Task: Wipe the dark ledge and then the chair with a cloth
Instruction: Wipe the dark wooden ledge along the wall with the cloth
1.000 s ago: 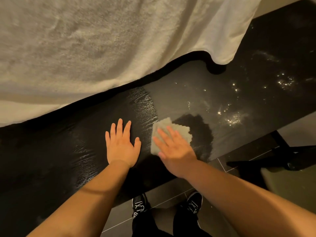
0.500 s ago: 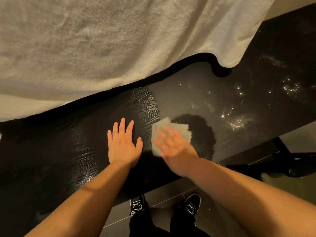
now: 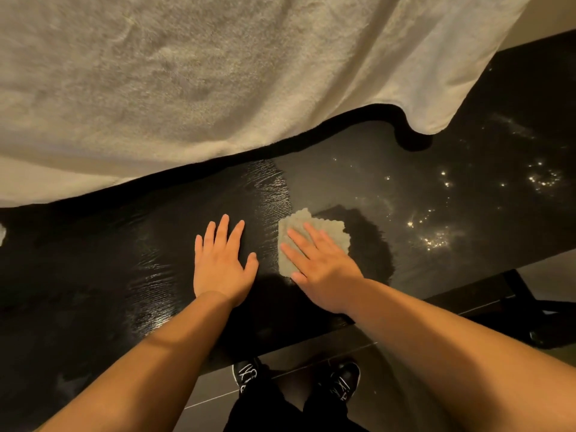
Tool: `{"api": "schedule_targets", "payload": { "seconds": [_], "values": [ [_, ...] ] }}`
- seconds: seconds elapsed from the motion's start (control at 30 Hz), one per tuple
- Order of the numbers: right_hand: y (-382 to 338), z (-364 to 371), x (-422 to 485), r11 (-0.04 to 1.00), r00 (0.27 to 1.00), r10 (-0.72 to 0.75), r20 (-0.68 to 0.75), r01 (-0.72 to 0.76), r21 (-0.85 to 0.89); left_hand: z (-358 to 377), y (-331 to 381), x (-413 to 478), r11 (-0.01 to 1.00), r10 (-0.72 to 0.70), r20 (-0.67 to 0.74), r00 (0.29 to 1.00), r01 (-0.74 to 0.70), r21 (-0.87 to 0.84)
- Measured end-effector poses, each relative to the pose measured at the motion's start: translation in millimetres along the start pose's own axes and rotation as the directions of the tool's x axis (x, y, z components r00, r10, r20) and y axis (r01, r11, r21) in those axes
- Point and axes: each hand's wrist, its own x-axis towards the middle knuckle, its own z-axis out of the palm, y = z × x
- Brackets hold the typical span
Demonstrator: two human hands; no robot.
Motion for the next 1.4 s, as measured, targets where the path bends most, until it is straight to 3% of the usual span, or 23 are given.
{"api": "schedule_targets", "payload": {
  "seconds": [0.07, 0.13, 0.23, 0.3, 0.33, 0.4, 0.47, 0.5, 0.6, 0.67, 0.73, 0.77, 0.83, 0.9, 0.97, 1.07, 1.17, 1.23, 1.3, 1.4],
  "values": [
    [26, -8, 1, 0.999, 0.999, -0.024, 0.031, 0.024, 0.022, -1, 0, 0, 1.0, -0.004, 0.01, 1.0, 0.004, 0.002],
    [55, -17, -2, 0.993, 0.993, 0.12, 0.004, -0.12, 0.02, -1, 0, 0, 1.0, -0.005, 0.014, 1.0, 0.005, -0.003],
    [65, -25, 1, 0.925, 0.925, 0.378, -0.031, -0.376, 0.045, -1, 0, 1, 1.0, -0.006, 0.011, 1.0, 0.006, -0.01],
    [41, -23, 11, 0.895, 0.899, 0.439, -0.007, -0.437, 0.087, -1, -1, 1, 1.0, -0.011, 0.02, 1.0, 0.011, -0.014],
    [25, -20, 14, 0.917, 0.92, 0.392, -0.005, -0.39, 0.082, -1, 0, 1, 1.0, -0.014, 0.025, 1.0, 0.015, -0.015],
    [-3, -9, 13, 0.989, 0.989, 0.145, -0.017, -0.145, 0.016, -2, 1, 0, 1.0, -0.016, 0.034, 0.999, 0.017, -0.018],
    [2, -10, 13, 0.998, 0.998, -0.062, 0.004, 0.062, 0.002, -2, 1, 1, 1.0, -0.015, 0.039, 0.999, 0.016, -0.022],
    [13, -14, 16, 0.996, 0.996, -0.087, 0.018, 0.087, 0.004, -2, 0, 2, 1.0, -0.014, 0.04, 0.999, 0.015, -0.024],
    [51, -23, 13, 0.987, 0.987, 0.159, 0.017, -0.159, 0.002, 0, -2, 1, 1.0, -0.011, 0.036, 0.999, 0.012, -0.016],
    [62, -28, 9, 0.926, 0.927, 0.376, -0.009, -0.376, 0.028, 0, -1, 1, 1.0, -0.009, 0.038, 0.999, 0.01, -0.011],
    [52, -27, 14, 0.883, 0.883, 0.469, 0.007, -0.469, 0.027, 0, -1, 2, 1.0, -0.006, 0.048, 0.999, 0.006, 0.0],
    [41, -27, 18, 0.898, 0.897, 0.44, 0.03, -0.44, 0.005, 0, -1, 2, 1.0, -0.006, 0.055, 0.998, 0.006, 0.007],
    [17, -27, 26, 0.972, 0.965, 0.235, 0.115, -0.232, -0.039, 0, -2, 2, 1.0, -0.009, 0.065, 0.998, 0.008, 0.019],
    [6, -28, 25, 0.999, 0.98, 0.049, 0.19, -0.046, -0.024, -1, -1, 2, 1.0, -0.008, 0.066, 0.998, 0.006, 0.022],
    [20, -32, 25, 0.999, 0.981, -0.028, 0.189, 0.033, -0.024, -2, -1, 1, 1.0, -0.003, 0.062, 0.998, 0.002, 0.014],
    [57, -42, 19, 0.989, 0.985, 0.149, 0.088, -0.148, -0.025, -1, -2, 0, 1.0, 0.012, 0.063, 0.998, -0.012, -0.007],
    [70, -41, 18, 0.914, 0.914, 0.406, 0.005, -0.406, -0.004, 0, -3, 1, 1.0, 0.027, 0.047, 0.999, -0.027, -0.005],
    [53, -35, 25, 0.874, 0.876, 0.483, -0.004, -0.482, 0.064, 0, -2, 3, 1.0, 0.027, 0.049, 0.998, -0.027, 0.001],
    [27, -26, 33, 0.908, 0.911, 0.411, 0.038, -0.413, 0.076, -1, -3, 2, 1.0, 0.027, 0.075, 0.997, -0.027, 0.006],
    [8, -18, 31, 0.993, 0.986, 0.117, 0.12, -0.118, -0.002, -6, -4, 0, 1.0, 0.031, 0.113, 0.993, -0.031, -0.001]
  ]
}}
